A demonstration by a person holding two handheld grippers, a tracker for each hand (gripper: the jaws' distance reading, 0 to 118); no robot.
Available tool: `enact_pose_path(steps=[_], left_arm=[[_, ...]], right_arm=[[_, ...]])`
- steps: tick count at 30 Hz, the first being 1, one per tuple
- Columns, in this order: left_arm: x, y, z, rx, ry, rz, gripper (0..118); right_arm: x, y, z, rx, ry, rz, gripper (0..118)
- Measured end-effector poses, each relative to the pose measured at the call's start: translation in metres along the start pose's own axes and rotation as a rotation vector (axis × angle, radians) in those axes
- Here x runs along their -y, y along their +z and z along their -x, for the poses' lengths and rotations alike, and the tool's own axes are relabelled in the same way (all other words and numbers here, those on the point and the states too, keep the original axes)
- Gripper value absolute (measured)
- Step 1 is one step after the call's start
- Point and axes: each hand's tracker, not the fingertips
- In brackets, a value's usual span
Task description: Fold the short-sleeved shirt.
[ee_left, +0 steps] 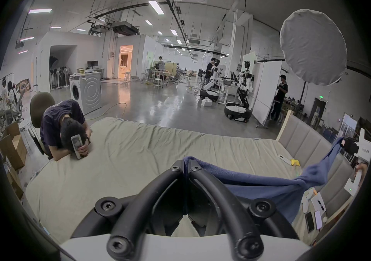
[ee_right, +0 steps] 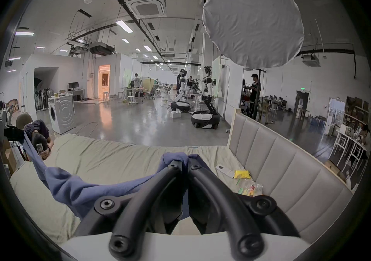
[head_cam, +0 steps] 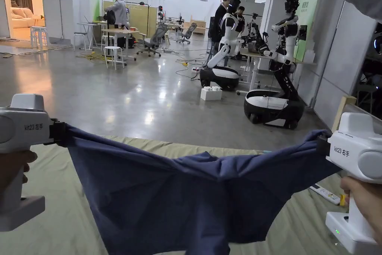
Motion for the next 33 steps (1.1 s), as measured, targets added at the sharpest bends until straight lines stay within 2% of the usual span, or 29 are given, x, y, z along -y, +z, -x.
enact_pose_path(steps=[8,11,13,14,17,24,25,31,32,33], left_arm=[[-0.037,-0.021,-0.004,-0.028,-0.03,-0.036,3],[-0.06,-0.038,-0.008,-0.031,-0.036,-0.044,3],[-0.072,-0.048,-0.01,-0.035,-0.039,-0.053,3],[-0.079,-0.052,-0.01,-0.037,-0.041,-0.058,3],[-0.099,-0.066,-0.011,-0.043,-0.041,-0.082,3],[-0.141,-0.078,-0.017,-0.059,-0.057,-0.139,3],[-0.146,-0.08,-0.017,-0.061,-0.063,-0.15,3],[-0.143,-0.085,-0.016,-0.074,-0.075,-0.163,3],[-0.137,-0.086,-0.015,-0.074,-0.081,-0.152,3],[-0.13,-0.084,-0.015,-0.075,-0.079,-0.152,3]], right_arm=[[-0.034,-0.04,0.008,0.026,0.02,-0.041,4],[-0.046,-0.057,0.01,0.028,-0.01,-0.038,4],[-0.063,-0.065,0.012,0.055,0.06,-0.1,4],[-0.067,-0.071,0.013,0.044,0.038,-0.086,4],[-0.089,-0.083,0.014,0.057,0.056,-0.112,4],[-0.136,-0.098,0.02,0.088,0.052,-0.201,4],[-0.138,-0.092,0.023,0.105,0.083,-0.23,4],[-0.133,-0.09,0.031,0.112,0.076,-0.247,4],[-0.133,-0.106,0.027,0.02,0.081,-0.189,4],[-0.129,-0.11,0.024,0.032,0.081,-0.196,4]])
